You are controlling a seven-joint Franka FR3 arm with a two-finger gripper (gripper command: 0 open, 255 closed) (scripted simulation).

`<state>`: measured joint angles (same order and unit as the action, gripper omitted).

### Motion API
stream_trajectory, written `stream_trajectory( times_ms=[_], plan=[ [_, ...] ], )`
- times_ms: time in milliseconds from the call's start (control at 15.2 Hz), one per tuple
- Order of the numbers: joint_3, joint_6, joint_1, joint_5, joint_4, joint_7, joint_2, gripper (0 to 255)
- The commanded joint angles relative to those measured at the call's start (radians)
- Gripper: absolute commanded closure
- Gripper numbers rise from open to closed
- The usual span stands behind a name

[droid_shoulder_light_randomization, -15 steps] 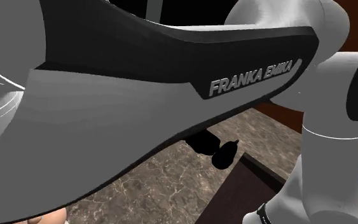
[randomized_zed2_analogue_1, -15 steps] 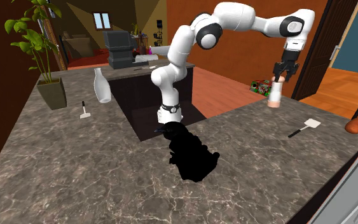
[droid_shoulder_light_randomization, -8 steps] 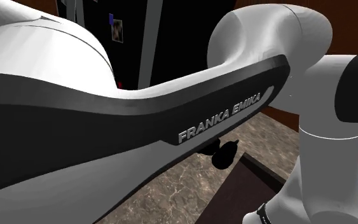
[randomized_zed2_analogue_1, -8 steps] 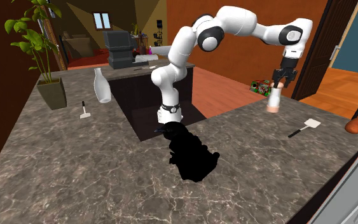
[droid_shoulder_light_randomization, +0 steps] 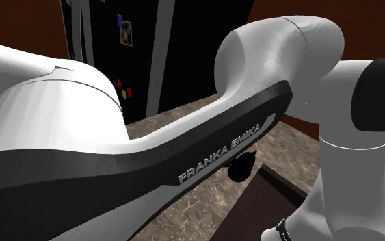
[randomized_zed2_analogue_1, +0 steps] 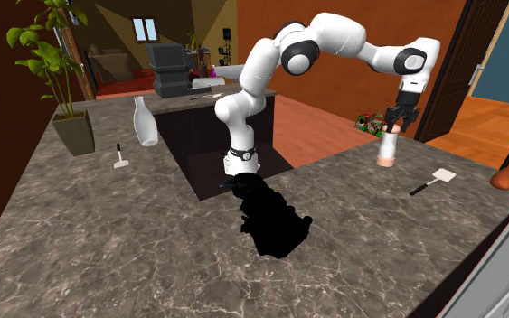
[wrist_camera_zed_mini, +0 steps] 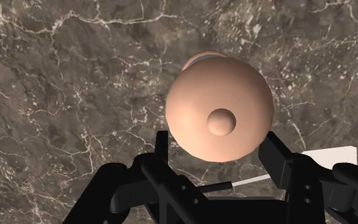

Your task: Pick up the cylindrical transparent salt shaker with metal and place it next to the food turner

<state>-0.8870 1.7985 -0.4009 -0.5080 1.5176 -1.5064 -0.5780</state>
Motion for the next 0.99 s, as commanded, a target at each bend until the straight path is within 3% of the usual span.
stream_trajectory(
  times_ms=[0, 330, 396, 726, 924],
  plan=[
    [0.0, 0.003, 0.0, -0.001, 0.002, -0.001, -0.001, 255],
    [0.0, 0.003, 0.0, -0.001, 0.002, -0.001, -0.001, 255],
    [0.0, 0.003, 0.0, -0.001, 0.002, -0.001, -0.001, 0],
    [0.0, 0.003, 0.0, -0.001, 0.002, -0.001, -0.001, 0],
    [-0.01, -0.087, -0.02, 0.017, -0.085, 0.016, 0.013, 0]
  ],
)
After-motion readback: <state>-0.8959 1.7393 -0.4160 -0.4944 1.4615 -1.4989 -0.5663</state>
